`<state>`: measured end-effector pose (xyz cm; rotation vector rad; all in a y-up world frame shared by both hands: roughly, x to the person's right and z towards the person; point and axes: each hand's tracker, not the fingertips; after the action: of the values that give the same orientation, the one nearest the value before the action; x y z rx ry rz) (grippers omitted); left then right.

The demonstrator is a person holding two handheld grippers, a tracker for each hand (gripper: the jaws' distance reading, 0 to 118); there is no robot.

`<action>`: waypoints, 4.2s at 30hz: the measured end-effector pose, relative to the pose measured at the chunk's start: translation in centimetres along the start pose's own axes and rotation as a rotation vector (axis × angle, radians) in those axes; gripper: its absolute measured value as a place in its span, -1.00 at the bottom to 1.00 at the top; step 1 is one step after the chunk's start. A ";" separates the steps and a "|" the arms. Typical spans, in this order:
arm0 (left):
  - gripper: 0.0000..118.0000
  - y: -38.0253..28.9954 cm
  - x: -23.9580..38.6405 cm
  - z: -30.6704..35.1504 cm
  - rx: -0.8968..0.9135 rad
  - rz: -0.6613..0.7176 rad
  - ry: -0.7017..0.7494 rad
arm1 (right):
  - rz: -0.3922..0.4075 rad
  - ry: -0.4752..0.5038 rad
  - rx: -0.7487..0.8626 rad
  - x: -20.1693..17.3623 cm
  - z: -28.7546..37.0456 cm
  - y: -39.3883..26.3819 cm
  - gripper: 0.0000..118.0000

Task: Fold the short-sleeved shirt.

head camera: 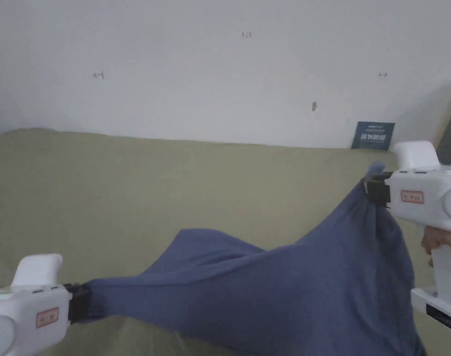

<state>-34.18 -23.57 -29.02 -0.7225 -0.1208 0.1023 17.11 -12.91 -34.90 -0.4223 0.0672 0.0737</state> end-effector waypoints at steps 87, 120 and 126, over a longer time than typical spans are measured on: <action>-0.99 -9.8 -0.1 -4.8 -0.126 -0.155 0.105 | -0.234 -0.050 -0.291 1.7 9.2 -26.8 -0.84; -0.97 -12.2 -1.7 -0.7 -0.199 0.011 0.092 | -0.261 -0.072 -0.297 0.9 10.1 -26.7 -0.86; 1.00 -12.3 -1.4 -1.8 -0.168 -0.013 0.120 | -0.268 -0.080 -0.310 1.5 10.0 -27.3 -0.86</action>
<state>-34.67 -34.08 -22.34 -0.8938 -0.0193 0.0369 21.39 -33.52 -14.84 -0.7340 -0.0811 -0.1656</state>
